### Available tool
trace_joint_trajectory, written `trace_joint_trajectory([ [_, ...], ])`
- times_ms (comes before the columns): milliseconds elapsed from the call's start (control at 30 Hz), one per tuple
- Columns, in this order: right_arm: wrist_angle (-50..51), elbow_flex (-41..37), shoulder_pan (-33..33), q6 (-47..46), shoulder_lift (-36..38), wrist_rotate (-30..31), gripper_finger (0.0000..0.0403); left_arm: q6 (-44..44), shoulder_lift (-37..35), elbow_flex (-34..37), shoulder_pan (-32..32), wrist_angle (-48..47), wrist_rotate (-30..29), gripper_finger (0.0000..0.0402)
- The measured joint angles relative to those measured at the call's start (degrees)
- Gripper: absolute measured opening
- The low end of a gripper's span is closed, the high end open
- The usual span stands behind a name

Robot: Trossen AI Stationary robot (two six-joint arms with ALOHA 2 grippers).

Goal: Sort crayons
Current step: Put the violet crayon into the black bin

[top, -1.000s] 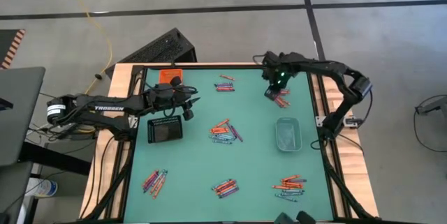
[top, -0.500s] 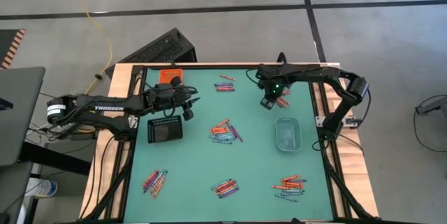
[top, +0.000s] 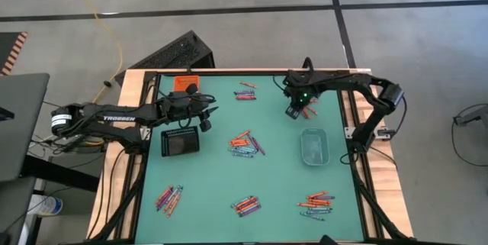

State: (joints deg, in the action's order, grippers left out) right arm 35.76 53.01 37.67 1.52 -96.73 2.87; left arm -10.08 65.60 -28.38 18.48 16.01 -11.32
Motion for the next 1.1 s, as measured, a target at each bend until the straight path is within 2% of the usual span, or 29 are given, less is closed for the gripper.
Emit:
trace_joint_trajectory([
  [367, 0.22, -0.59, -1.05, 0.44, 0.09, 0.14, 0.0115, -0.07, 0.0, 0.0, 0.0, 0.16, 0.01, 0.0116],
  [733, 0.42, -0.59, -4.33, 0.46, 0.04, 1.42, 0.0011, 0.2, 0.02, 0.0, 0.0, -0.33, -0.01, 0.0116],
  [900, 0.45, -0.55, -4.55, 0.42, 0.36, 1.65, 0.0008, 0.19, 0.02, 0.0, 0.0, -0.76, -0.01, 0.0116],
  [1100, 0.14, 1.27, -4.81, 0.68, 3.3, -4.31, 0.0002, 0.28, 0.02, 0.02, 0.0, -1.17, 0.0, 0.0116],
])
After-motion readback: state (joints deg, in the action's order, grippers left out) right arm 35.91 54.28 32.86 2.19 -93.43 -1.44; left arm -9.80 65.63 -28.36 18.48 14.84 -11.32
